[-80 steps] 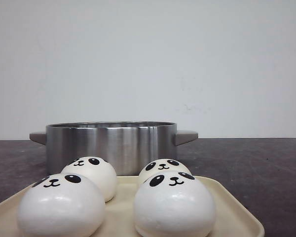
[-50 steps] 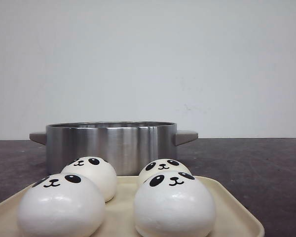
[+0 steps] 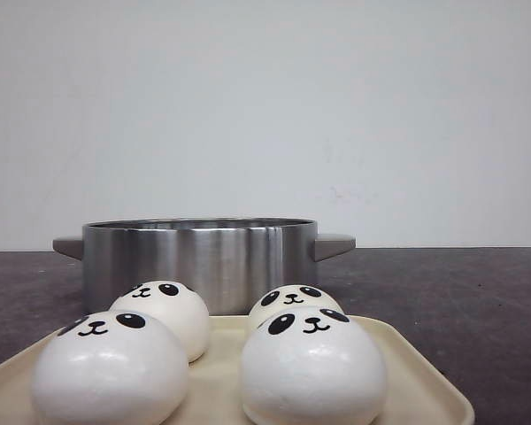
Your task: Steam buns
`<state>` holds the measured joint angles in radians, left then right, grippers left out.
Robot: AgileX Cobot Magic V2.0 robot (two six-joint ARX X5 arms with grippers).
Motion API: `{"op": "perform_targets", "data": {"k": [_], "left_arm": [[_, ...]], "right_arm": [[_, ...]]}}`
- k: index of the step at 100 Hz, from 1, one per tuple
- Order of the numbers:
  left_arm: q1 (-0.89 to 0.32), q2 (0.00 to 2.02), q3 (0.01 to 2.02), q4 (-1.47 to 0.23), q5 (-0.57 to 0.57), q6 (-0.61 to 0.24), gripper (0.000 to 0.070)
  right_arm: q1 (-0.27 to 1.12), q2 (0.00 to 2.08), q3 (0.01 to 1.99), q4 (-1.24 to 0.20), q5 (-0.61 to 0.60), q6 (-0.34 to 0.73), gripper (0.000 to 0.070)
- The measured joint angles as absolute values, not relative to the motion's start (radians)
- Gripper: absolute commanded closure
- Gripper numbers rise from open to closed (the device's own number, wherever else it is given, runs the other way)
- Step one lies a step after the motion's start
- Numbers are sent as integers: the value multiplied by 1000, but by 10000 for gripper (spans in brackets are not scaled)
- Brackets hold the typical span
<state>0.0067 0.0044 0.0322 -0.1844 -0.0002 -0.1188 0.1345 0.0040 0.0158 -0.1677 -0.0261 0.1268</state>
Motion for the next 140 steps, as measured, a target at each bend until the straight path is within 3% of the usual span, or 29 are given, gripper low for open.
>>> {"op": "perform_targets", "data": {"k": [111, 140], "left_arm": [[7, 4, 32, -184, -3, -119, 688], [7, 4, 34, -184, 31, -224, 689]], "right_arm": [[134, 4, 16, -166, -26, 128, 689], [134, 4, 14, 44, -30, 263, 694]]}}
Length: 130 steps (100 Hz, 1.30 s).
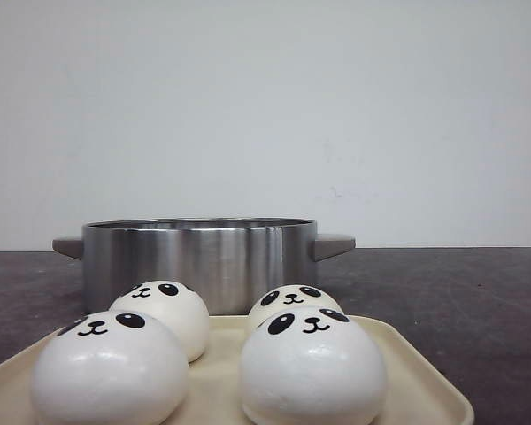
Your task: Steam buns
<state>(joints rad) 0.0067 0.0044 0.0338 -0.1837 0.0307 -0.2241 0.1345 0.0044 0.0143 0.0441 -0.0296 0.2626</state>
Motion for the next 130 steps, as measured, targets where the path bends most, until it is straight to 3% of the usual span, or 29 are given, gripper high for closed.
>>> {"op": "perform_targets", "data": {"k": [8, 18, 25, 37, 46, 62, 67, 70, 72, 80, 82, 84, 88, 107, 130], "left_arm": [[7, 4, 51, -200, 79, -308, 689], [6, 15, 144, -221, 202, -387, 688], [5, 44, 254, -212, 265, -387, 688], [2, 163, 474, -247, 271, -382, 688], [0, 312, 640, -329, 293, -351, 688], [-8, 554, 900, -523, 313, -295, 688], [-14, 599, 949, -552, 313, -288, 657], [-19, 619, 965, -552, 313, -286, 601], [-21, 628, 973, -552, 313, -283, 540], [-25, 641, 989, -558, 315, -281, 191], [-25, 640, 990, -559, 318, -280, 117], [-26, 639, 991, -560, 321, -280, 63], [-31, 637, 992, -568, 331, -281, 16], [-91, 618, 994, -667, 419, -280, 23], [-217, 615, 994, -751, 422, -271, 23]], "right_arm": [[135, 4, 22, 121, -69, 317, 696], [135, 12, 117, 29, -131, 347, 696], [136, 48, 232, -73, -134, 353, 696], [136, 161, 451, -228, -178, 329, 696], [136, 282, 633, -344, -235, 274, 696], [136, 444, 878, -487, -234, 171, 696], [136, 471, 916, -495, -234, 154, 691], [136, 485, 938, -496, -237, 145, 651], [136, 493, 946, -495, -242, 142, 584], [136, 510, 956, -496, -279, 136, 132], [136, 514, 956, -498, -291, 138, 44], [136, 519, 956, -499, -303, 140, 0], [136, 525, 956, -498, -326, 149, 0], [140, 548, 956, -489, -414, 188, 0], [259, 654, 962, -493, -353, 195, 0]]}}
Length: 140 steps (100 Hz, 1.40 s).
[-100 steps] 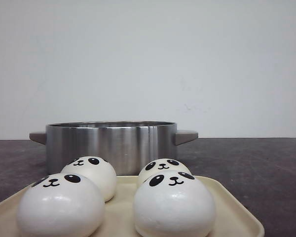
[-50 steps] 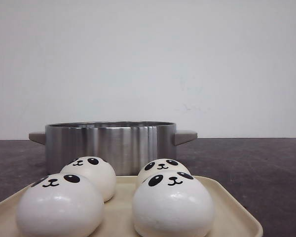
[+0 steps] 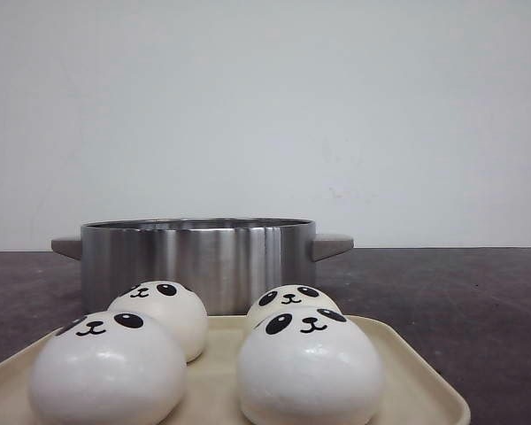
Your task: Steam buns
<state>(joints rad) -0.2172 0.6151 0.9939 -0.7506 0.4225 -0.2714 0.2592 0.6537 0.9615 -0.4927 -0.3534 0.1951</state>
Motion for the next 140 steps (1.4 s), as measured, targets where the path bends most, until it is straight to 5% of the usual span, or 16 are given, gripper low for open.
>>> {"op": "perform_targets", "data": {"k": [29, 48, 58, 108, 126, 130, 138, 140], "left_arm": [[-293, 615, 994, -777, 370, -222, 23], [-323, 615, 994, -807, 365, -215, 23], [-344, 612, 994, -830, 365, -200, 23], [-399, 608, 994, -835, 364, -171, 23], [-403, 608, 994, -835, 363, -171, 23], [-403, 608, 994, -835, 363, -171, 23], [-403, 608, 994, -836, 362, -171, 23], [-403, 608, 994, -836, 362, -171, 23]], "right_arm": [[672, 991, 962, -707, -3, 302, 0], [777, 1243, 972, -688, -46, 488, 2], [777, 1369, 995, -686, -85, 547, 94], [779, 1700, 1126, -641, -135, 583, 111], [779, 1755, 1126, -670, -128, 584, 323], [778, 1757, 1127, -669, -128, 585, 397], [777, 1761, 1127, -667, -124, 585, 685], [777, 1762, 1127, -667, -122, 585, 700]]}}
